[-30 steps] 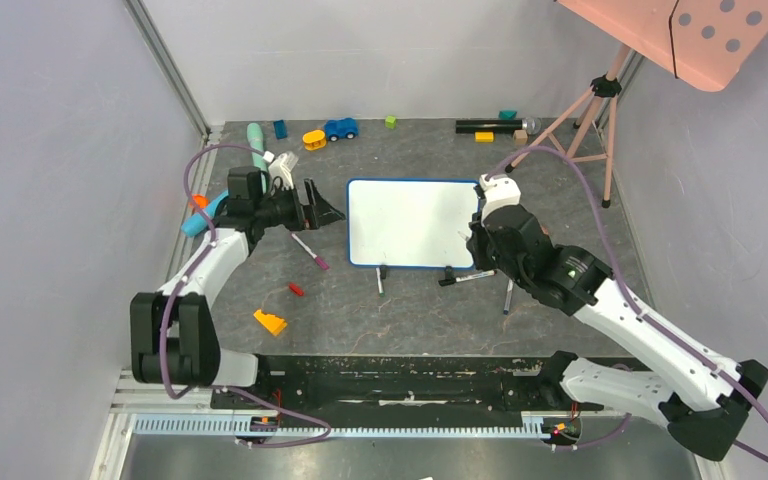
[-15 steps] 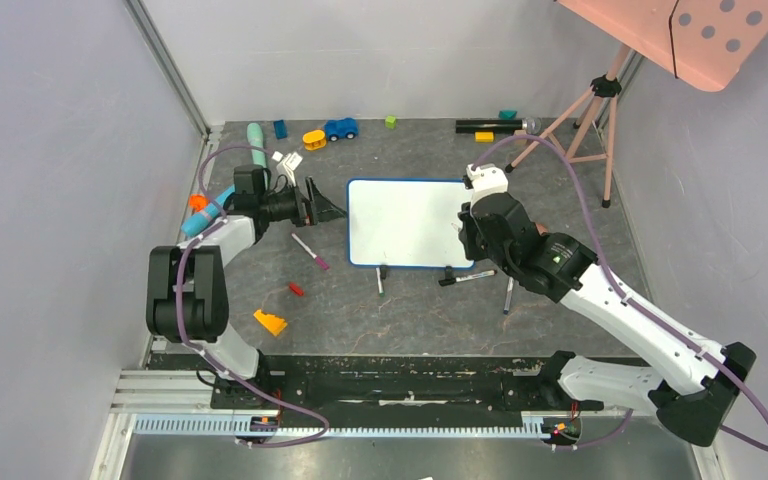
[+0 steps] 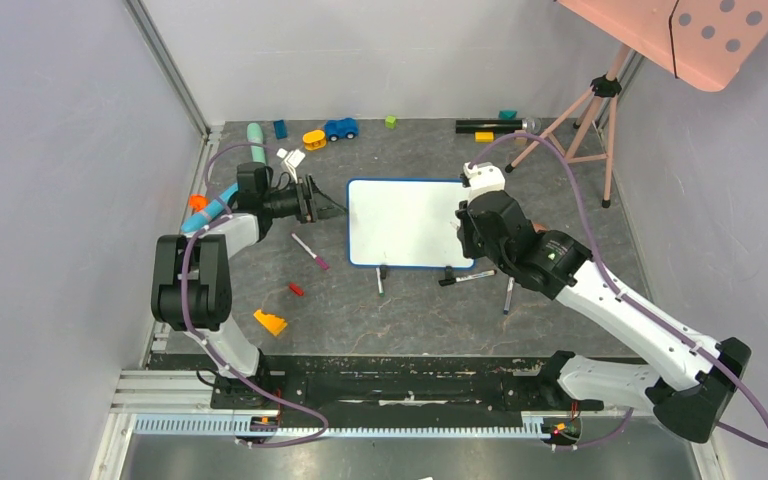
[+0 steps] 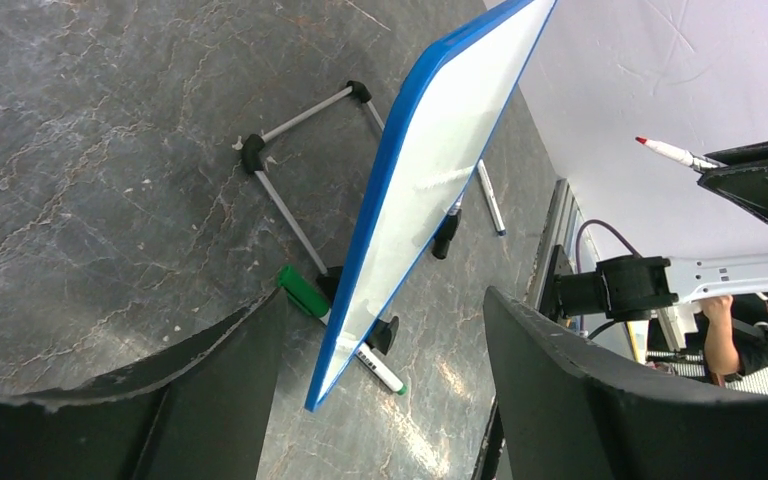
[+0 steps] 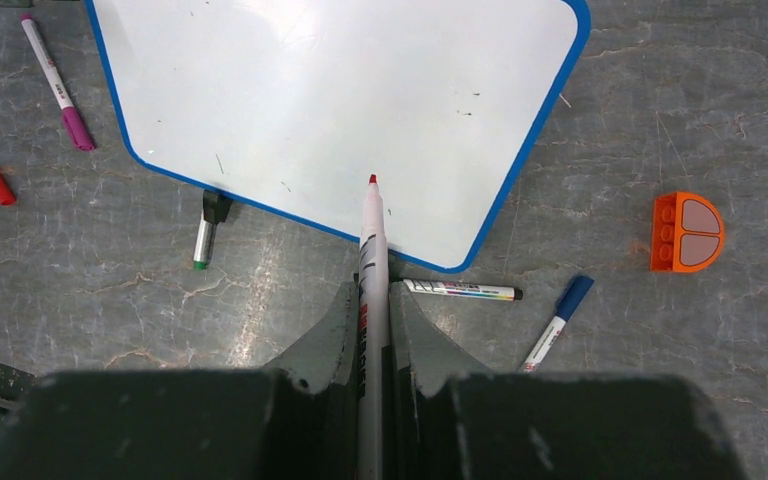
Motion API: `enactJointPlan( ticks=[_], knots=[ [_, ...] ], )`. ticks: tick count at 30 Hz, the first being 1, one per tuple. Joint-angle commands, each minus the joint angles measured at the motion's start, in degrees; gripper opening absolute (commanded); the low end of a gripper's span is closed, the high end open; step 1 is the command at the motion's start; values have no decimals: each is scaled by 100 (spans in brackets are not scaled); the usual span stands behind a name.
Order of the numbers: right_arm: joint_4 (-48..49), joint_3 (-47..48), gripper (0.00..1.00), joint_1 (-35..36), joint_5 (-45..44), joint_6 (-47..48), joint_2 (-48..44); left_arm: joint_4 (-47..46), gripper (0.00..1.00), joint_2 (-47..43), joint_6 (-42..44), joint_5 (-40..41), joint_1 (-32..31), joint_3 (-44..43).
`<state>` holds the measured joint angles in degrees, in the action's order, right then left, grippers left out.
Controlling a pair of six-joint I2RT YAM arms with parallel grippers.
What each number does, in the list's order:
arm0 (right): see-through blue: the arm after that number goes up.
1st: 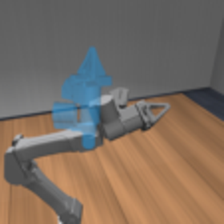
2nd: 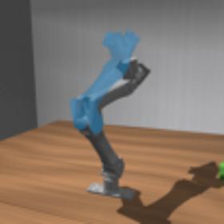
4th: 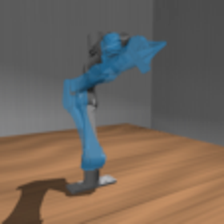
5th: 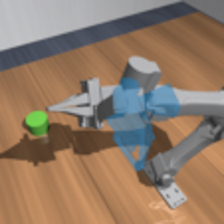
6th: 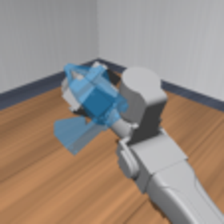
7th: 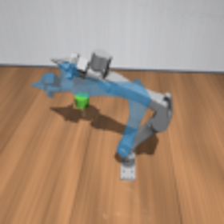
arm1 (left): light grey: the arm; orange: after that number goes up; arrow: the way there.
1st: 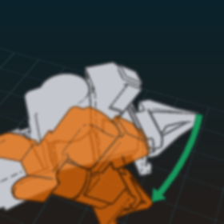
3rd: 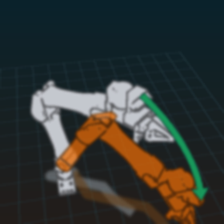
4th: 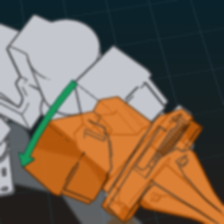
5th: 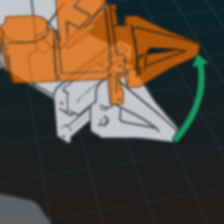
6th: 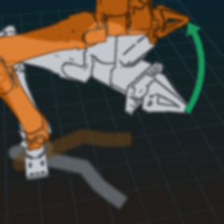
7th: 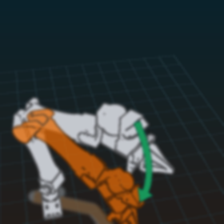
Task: Write a sentence on the whiteboard
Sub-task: Move the whiteboard to the center of the board.
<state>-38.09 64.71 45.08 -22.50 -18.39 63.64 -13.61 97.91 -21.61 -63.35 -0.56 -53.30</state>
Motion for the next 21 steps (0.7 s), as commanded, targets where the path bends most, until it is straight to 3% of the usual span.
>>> enactJointPlan(
  ticks=[1,11,21],
  knots=[
    [196,257,0,-41,-18,90,28,-259,75,155,-147,-227,-106,-145],
    [183,380,0,-73,190,230,75,62,65,615,121,-11,-328,-518],
    [100,298,0,-81,309,218,1,95,58,306,222,121,-462,-179]
  ],
)
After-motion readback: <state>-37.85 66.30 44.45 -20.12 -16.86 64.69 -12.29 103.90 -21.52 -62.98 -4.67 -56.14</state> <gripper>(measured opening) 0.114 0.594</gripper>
